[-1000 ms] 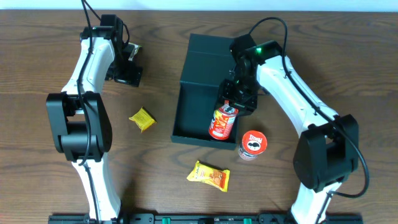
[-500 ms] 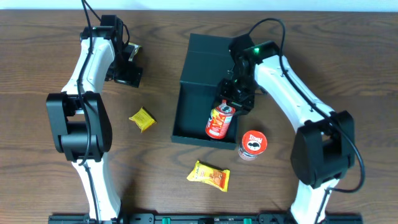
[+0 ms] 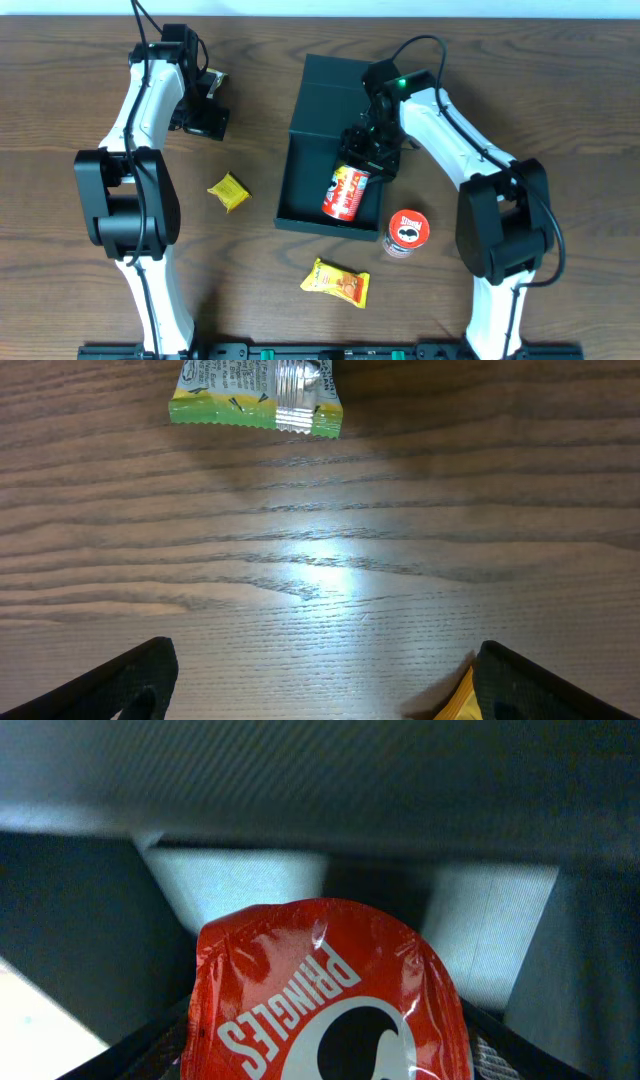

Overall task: Pack container
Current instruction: 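Carry the can left into the green box and release it, then lift right gripper out of box and move to the lower Pringles can, then grasp the lower red Pringles can with the right gripper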

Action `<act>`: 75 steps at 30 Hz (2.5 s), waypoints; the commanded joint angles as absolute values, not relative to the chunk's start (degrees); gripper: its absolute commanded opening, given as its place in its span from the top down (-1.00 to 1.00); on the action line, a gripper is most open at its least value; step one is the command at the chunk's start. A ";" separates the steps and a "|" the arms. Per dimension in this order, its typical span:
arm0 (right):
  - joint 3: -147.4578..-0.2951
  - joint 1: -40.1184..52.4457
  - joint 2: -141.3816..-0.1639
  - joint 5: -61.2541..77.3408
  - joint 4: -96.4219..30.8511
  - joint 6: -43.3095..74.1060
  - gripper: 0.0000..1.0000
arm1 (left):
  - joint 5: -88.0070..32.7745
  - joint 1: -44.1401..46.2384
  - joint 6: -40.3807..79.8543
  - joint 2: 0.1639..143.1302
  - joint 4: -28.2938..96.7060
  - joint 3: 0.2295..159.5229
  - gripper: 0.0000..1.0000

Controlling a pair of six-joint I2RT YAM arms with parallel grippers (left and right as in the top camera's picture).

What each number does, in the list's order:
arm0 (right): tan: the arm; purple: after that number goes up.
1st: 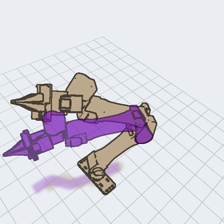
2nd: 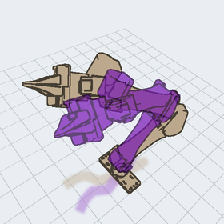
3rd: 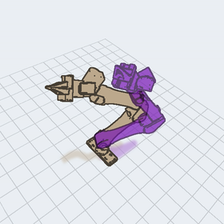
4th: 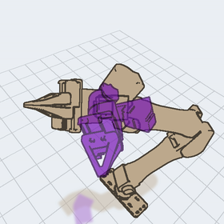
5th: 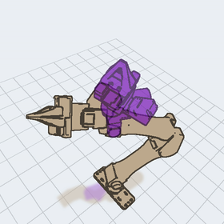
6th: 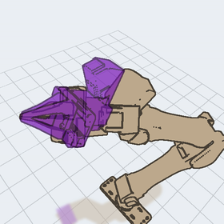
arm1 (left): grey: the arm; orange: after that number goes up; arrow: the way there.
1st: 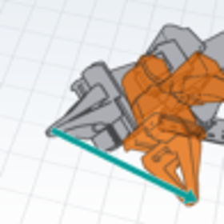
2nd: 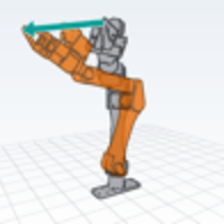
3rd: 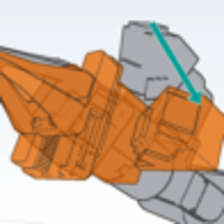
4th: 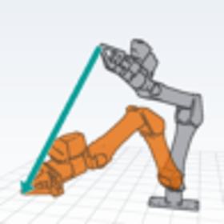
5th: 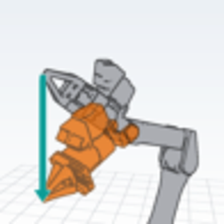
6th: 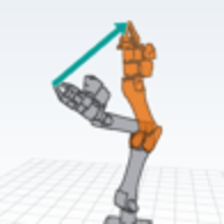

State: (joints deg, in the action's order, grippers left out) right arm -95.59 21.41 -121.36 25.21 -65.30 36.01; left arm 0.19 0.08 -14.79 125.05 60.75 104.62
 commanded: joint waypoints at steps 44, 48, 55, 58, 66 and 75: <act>-93.80 22.31 -76.77 -6.61 -85.95 32.49 -0.99 | -3.05 0.03 -6.63 65.80 62.28 81.34 -0.92; -78.85 23.20 -71.07 -3.95 -78.83 38.68 -0.94 | -5.02 0.03 -2.00 61.19 53.95 66.65 -0.91; -67.40 27.94 -73.95 -2.96 -70.87 47.03 -0.85 | -5.96 2.13 -0.01 63.81 48.16 61.34 -0.91; -67.31 28.01 -76.38 -1.06 -72.44 48.84 -0.91 | -3.53 4.60 0.01 65.45 47.97 61.32 -0.91; -64.01 28.97 -79.85 -2.72 -69.95 51.40 -0.99 | -2.74 10.17 0.01 69.01 46.00 61.32 -0.91; -56.60 28.91 -79.85 -3.53 -63.09 51.13 -0.99 | -2.74 10.57 0.01 69.04 45.71 61.34 -0.91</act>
